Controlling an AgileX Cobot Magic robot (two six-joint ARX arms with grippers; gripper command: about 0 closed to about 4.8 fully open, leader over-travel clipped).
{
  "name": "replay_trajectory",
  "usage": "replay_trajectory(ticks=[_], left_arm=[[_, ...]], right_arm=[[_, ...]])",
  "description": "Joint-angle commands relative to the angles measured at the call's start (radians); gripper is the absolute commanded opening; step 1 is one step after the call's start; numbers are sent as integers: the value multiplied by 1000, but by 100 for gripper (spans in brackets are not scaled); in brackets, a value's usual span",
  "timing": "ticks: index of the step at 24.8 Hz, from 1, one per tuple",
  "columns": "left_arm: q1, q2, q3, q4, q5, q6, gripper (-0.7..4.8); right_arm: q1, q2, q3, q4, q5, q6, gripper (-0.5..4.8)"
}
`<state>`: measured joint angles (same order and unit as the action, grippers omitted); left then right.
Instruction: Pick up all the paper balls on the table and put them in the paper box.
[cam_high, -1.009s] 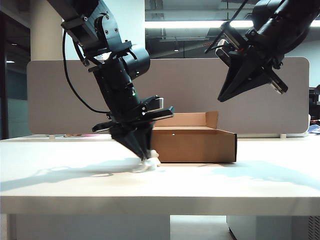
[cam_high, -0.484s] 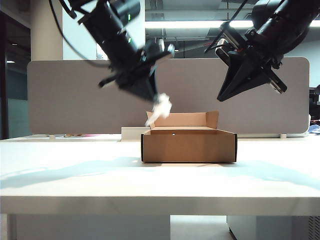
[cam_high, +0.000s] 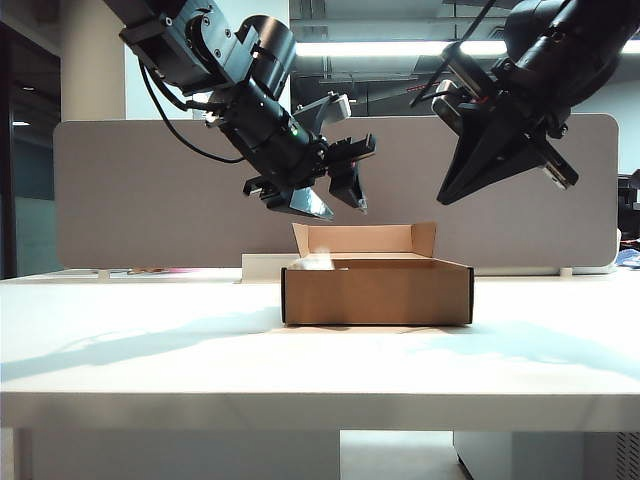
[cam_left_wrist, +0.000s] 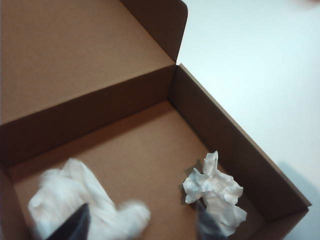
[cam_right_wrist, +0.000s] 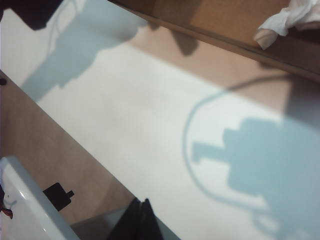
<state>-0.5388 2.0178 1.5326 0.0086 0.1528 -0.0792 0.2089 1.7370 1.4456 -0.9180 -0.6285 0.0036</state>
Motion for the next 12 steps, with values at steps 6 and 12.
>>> replay_trajectory(ticks=[6,12], left_arm=[[5,-113,0,-193,8,11,264],[5,-219,-1,-379,-4,126,31]], right_arm=[[1,-13,4,-34,-1,-96,-5],[-4,-84,4,-42,117,-135,-5]])
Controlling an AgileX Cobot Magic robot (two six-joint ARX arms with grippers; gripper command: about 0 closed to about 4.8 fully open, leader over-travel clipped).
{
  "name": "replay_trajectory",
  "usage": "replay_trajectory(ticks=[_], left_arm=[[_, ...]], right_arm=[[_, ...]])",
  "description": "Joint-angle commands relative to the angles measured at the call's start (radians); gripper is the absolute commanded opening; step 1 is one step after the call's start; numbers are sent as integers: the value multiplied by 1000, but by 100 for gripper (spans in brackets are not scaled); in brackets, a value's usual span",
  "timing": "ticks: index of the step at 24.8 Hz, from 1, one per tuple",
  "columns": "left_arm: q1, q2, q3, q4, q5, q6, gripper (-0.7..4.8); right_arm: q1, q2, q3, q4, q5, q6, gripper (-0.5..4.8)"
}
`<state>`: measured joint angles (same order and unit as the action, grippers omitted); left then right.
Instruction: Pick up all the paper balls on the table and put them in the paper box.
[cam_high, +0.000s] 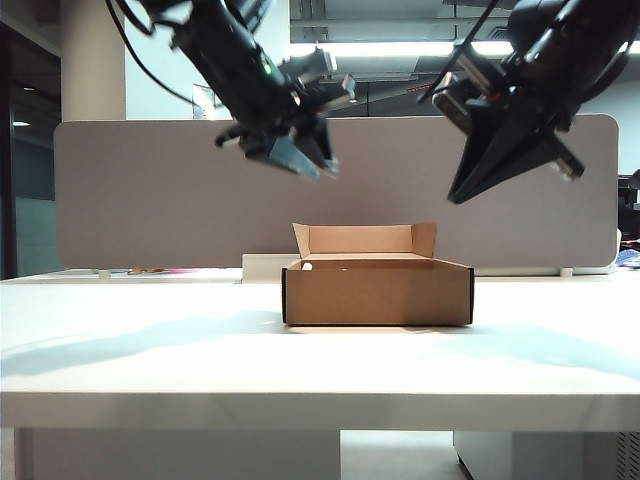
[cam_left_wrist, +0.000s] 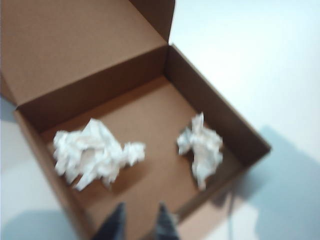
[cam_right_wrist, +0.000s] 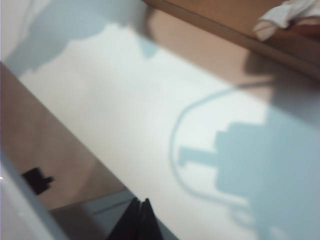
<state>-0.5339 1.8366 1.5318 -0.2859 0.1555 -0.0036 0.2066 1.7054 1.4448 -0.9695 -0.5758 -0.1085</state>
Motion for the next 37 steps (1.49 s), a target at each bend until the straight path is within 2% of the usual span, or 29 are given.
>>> replay_trajectory(ticks=[1,7,9,13,18,26,28,30,33,35,37], left_arm=[[1,-54,-2,-100,-11,49,11],[28,-196,-108,-101,-28,49,12],[38,-239,-182,-63,-28,49,12],[50,-302,-300,-2,-21,50,12],[50,-350,-394,57,-21,52,12],[50,-447,-560,72,-20,82,11],[50,-493,-621,90,-19,82,11],[50,-597,-742,147,-18,74,11],[50,-679,-821,173,-18,74,11],[50,-748,-870,172,-21,74,11],[50,-785,-891,179,-22,74,11]], right_arm=[[-3,-72,5,10,83,-24,-5],[-100,-320,-60,64,106,-12,-5],[-167,-460,-182,151,108,30,-5],[-306,-734,-431,277,175,63,-5],[-404,-970,-612,343,177,89,-5],[-412,-1171,-798,365,164,106,-5],[-412,-1189,-824,371,153,129,-5],[-412,-1212,-858,375,143,131,-5],[-412,-1247,-898,401,103,139,-5],[-409,-1294,-934,450,79,214,-5],[-405,-1332,-960,487,101,267,-5]])
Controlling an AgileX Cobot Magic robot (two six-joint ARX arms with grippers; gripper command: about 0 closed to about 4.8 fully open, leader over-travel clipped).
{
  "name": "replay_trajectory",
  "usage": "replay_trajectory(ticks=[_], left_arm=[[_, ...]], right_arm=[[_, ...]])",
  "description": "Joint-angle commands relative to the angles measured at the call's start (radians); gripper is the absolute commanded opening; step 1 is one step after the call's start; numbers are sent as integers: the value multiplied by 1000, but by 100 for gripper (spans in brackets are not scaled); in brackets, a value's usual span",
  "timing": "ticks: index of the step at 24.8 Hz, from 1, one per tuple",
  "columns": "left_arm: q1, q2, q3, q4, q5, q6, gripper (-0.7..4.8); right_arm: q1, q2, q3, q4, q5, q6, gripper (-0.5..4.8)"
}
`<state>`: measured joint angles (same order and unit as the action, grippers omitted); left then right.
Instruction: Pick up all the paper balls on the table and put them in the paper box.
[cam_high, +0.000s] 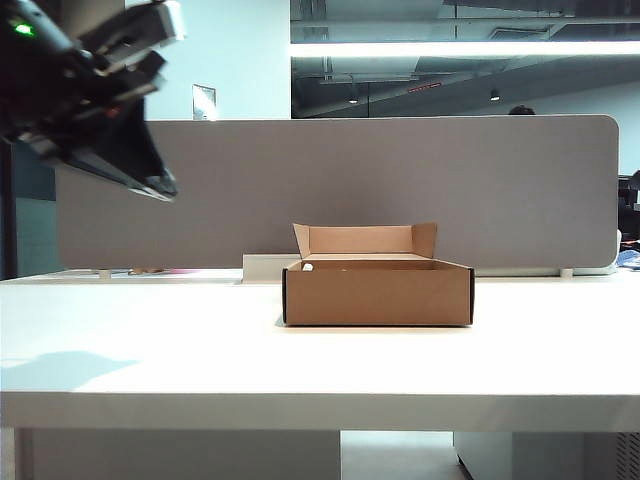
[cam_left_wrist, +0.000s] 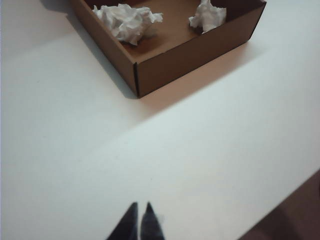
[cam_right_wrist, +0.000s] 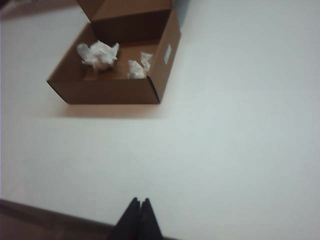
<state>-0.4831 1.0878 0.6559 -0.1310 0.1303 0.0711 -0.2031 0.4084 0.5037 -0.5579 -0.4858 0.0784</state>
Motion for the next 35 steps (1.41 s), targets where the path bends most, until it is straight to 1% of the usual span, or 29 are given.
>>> replay_trajectory(ticks=[1,2,6,8,10,15,18,19,21,24,25,29,35], left_arm=[[-1,-48,-20,27,1,0,11],[-2,-71,-25,28,2,-1,11],[-2,-106,-26,26,5,-1,11],[-2,-119,-26,23,5,0,11],[-2,-132,-26,17,5,0,11],[-2,-148,-26,-3,4,0,11],[-2,-150,-26,-12,5,0,11],[-2,-150,-26,-12,5,0,11],[-2,-151,-26,-14,5,0,11],[-2,-151,-26,-14,5,0,11],[-2,-151,-26,-16,5,0,11],[-2,-151,-26,-24,5,0,11],[-2,-151,-26,-24,4,4,11]], right_arm=[[4,-58,-35,93,21,88,-5],[4,-97,-63,116,20,89,-5],[4,-188,-120,122,21,91,-5],[4,-237,-152,164,20,124,-5],[4,-280,-173,176,25,149,-5],[4,-372,-214,203,62,158,-5],[4,-409,-231,219,50,176,-5],[8,-409,-232,222,44,176,-5],[34,-409,-232,223,71,177,-5],[115,-409,-232,222,131,175,-5],[124,-409,-232,223,148,174,-5],[135,-409,-247,242,208,172,-5],[135,-409,-363,386,207,157,-5]])
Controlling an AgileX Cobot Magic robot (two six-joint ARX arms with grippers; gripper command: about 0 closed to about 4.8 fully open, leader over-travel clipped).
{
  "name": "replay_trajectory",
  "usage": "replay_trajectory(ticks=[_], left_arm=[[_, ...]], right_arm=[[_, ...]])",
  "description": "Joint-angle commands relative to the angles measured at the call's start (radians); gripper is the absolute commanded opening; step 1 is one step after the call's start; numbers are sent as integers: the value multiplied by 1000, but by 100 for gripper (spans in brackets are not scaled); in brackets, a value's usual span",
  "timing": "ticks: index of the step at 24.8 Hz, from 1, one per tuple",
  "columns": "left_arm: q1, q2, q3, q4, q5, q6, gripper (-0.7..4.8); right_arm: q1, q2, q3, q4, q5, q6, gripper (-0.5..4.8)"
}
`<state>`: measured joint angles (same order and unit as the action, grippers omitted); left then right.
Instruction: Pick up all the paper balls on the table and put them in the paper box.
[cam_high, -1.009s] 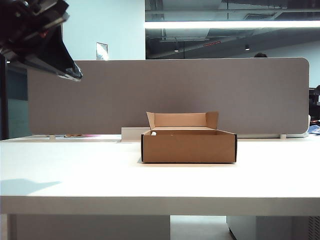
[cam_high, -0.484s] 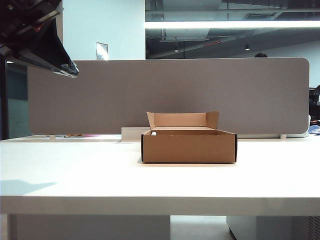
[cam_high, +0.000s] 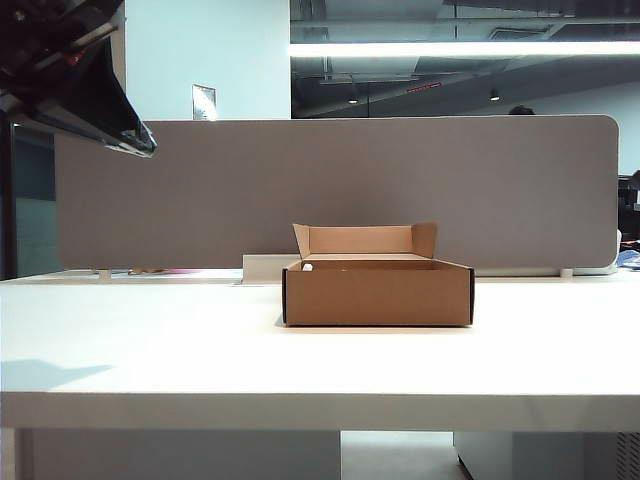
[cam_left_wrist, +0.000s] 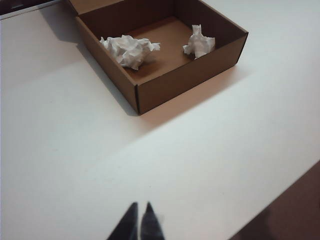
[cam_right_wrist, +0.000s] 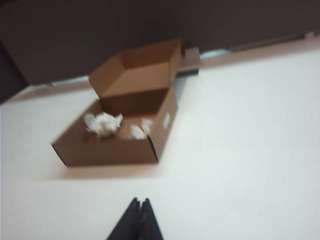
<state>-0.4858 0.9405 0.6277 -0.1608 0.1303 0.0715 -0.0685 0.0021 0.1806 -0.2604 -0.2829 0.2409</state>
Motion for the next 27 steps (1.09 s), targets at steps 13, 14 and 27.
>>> replay_trajectory(ticks=[13,14,27], left_arm=[[1,-4,2,14,5,30,11],[1,-4,2,14,5,31,11],[1,-10,-18,113,-20,64,-5]], right_arm=[[0,-1,-180,217,150,-76,-5],[0,0,-180,206,194,-119,-5],[2,0,-180,105,199,-137,-5]])
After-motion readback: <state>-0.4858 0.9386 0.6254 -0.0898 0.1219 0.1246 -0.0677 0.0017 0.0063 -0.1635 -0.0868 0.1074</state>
